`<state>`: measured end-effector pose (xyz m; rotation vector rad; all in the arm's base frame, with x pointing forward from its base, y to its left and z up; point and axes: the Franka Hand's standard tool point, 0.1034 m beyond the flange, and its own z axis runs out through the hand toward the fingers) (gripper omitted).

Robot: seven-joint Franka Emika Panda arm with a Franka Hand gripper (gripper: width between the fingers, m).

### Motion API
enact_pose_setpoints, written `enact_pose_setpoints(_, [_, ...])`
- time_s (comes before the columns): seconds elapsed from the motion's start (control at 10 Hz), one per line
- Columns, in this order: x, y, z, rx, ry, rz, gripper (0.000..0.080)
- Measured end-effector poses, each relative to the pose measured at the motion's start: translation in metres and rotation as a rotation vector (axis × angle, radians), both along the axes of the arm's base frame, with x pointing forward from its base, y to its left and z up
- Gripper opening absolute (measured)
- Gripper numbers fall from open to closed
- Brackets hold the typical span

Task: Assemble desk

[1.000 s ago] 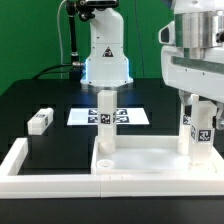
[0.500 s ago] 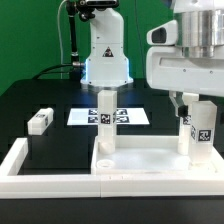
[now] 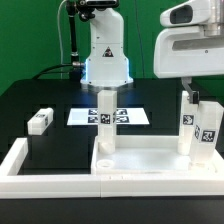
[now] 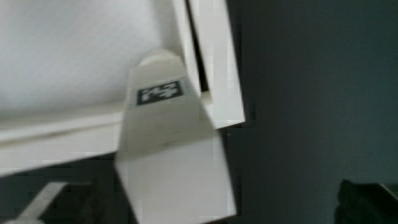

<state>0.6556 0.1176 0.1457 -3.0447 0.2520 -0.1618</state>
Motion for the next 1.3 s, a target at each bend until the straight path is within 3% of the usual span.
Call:
enact_pose_setpoints(0.1, [0.001, -0.006, -0.003, -0.012, -0.009, 0.077, 0.0649])
enact_pose_setpoints(0.2, [-0.004, -0.03, -0.022, -0.034, -0.006, 0.142, 0.0649])
enact_pose_setpoints(0.3, [-0.001, -0.038, -0.031, -0.063, 0.002, 0.173, 0.0649])
enact_pose_setpoints(0.7, [0.006, -0.03, -0.039, -0.074, -0.008, 0.186, 0.0649])
enact_pose_setpoints(0.9, [0.005, -0.031, -0.039, -0.074, -0.006, 0.185, 0.0397])
enact_pose_setpoints(1.0, [0.005, -0.031, -0.04, -0.074, -0.006, 0.185, 0.0397])
enact_pose_setpoints(1.1, [0.005, -0.031, -0.04, -0.073, -0.006, 0.174, 0.0216])
enact_pose_setpoints(1.2, [0.005, -0.031, -0.04, -0.07, -0.005, 0.152, 0.0086])
enact_pose_setpoints(1.3, [0.005, -0.031, -0.04, -0.07, -0.005, 0.153, 0.0018])
